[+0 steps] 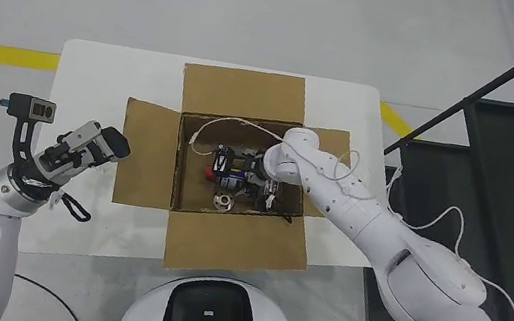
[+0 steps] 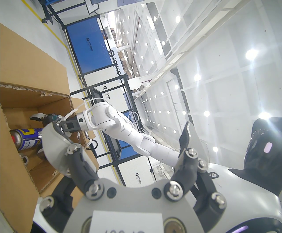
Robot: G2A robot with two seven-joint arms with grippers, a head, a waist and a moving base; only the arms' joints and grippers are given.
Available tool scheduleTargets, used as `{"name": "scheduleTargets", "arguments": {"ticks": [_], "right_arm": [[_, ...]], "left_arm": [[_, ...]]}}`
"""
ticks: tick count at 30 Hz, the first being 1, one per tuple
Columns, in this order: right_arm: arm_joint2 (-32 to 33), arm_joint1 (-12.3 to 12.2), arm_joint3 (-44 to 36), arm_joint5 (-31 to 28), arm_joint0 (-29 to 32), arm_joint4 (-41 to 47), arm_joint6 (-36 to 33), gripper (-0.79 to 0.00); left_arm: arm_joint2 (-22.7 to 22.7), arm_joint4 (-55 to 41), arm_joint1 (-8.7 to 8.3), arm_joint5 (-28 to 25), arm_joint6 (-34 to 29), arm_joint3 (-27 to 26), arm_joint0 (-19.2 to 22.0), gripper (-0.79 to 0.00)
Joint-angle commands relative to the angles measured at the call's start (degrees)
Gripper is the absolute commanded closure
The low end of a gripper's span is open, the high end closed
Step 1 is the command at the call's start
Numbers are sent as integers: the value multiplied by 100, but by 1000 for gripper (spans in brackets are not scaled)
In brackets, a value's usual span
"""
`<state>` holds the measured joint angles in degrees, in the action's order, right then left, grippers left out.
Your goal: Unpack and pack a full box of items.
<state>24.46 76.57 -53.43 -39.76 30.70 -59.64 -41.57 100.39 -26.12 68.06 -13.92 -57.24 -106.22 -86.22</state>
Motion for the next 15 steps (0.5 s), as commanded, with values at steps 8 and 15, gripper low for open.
{"name": "scheduleTargets", "arguments": {"ticks": [8, 15], "right_arm": [[-233, 323, 671, -127, -151, -157, 110, -686], [-327, 546, 1063, -208, -218, -196, 292, -690]], "left_arm": [[0, 0, 0, 0, 0, 0, 0, -785], [0, 0, 0, 0, 0, 0, 0, -785]]}}
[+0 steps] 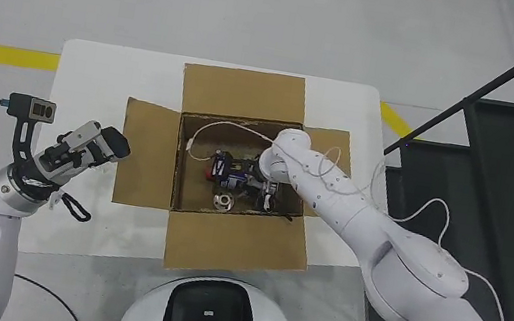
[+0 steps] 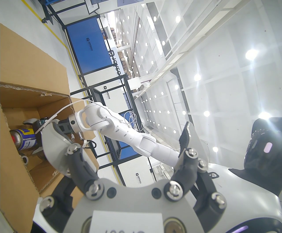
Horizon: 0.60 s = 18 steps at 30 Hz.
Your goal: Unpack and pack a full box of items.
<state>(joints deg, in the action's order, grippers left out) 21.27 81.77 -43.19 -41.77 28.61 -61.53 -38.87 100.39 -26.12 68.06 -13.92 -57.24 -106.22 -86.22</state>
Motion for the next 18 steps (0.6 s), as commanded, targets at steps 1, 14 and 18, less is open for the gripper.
{"name": "scheduleTargets", "arguments": {"ticks": [1, 14, 18], "right_arm": [[-16, 53, 84, -15, -21, -18, 44, -653], [-26, 270, 440, -96, -172, -253, 299, 0], [68, 199, 285, -231, -188, -325, 303, 0]], "left_arm": [[0, 0, 0, 0, 0, 0, 0, -785], [0, 0, 0, 0, 0, 0, 0, -785], [0, 0, 0, 0, 0, 0, 0, -785]]}}
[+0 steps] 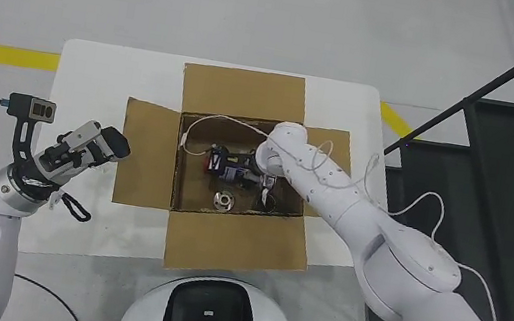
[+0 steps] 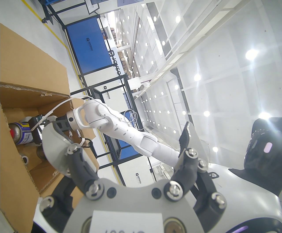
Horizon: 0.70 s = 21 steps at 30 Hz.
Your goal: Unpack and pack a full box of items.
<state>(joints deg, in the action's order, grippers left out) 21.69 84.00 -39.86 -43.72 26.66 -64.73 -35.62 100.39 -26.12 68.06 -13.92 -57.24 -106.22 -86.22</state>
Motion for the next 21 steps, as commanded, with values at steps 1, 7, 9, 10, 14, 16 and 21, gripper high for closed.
{"name": "scheduleTargets", "arguments": {"ticks": [1, 7, 9, 10, 14, 16, 21], "right_arm": [[61, -52, -108, -85, 15, -4, -39, 0], [428, -337, -736, -201, 92, 12, -190, 0], [634, -481, -1064, -224, 174, 36, -187, 0], [749, -559, -1263, -260, 232, 58, -176, 0], [1290, -912, -2130, -415, 594, 89, -162, 0], [1602, -1097, -2595, -494, 852, 96, -199, 0], [2407, -1506, -3743, -652, 1581, 67, -257, 0]], "left_arm": [[0, 0, 0, 0, 0, 0, 0, -785], [0, 0, 0, 0, 0, 0, 0, -785], [0, 0, 0, 0, 0, 0, 0, -785], [0, 0, 0, 0, 0, 0, 0, -785], [0, 0, 0, 0, 0, 0, 0, -785], [0, 0, 0, 0, 0, 0, 0, -785], [0, 0, 0, 0, 0, 0, 0, -785]]}}
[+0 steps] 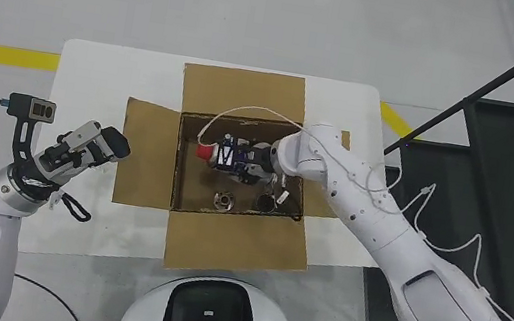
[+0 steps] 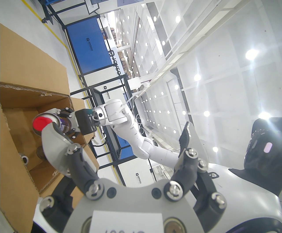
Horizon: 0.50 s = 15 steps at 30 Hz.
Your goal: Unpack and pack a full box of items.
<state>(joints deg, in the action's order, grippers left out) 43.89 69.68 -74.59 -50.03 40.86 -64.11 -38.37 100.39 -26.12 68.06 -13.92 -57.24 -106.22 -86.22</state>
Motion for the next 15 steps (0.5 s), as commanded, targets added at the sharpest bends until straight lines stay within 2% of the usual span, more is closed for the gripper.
{"name": "scheduleTargets", "arguments": {"ticks": [1, 5, 15], "right_arm": [[336, -140, -480, -57, 308, 4, 33, 0], [782, -315, -1088, -178, 740, -71, 327, 0], [782, -315, -1088, -178, 740, -71, 327, 0]], "left_arm": [[0, 0, 0, 0, 0, 0, 0, -785], [0, 0, 0, 0, 0, 0, 0, -785], [0, 0, 0, 0, 0, 0, 0, -785]]}}
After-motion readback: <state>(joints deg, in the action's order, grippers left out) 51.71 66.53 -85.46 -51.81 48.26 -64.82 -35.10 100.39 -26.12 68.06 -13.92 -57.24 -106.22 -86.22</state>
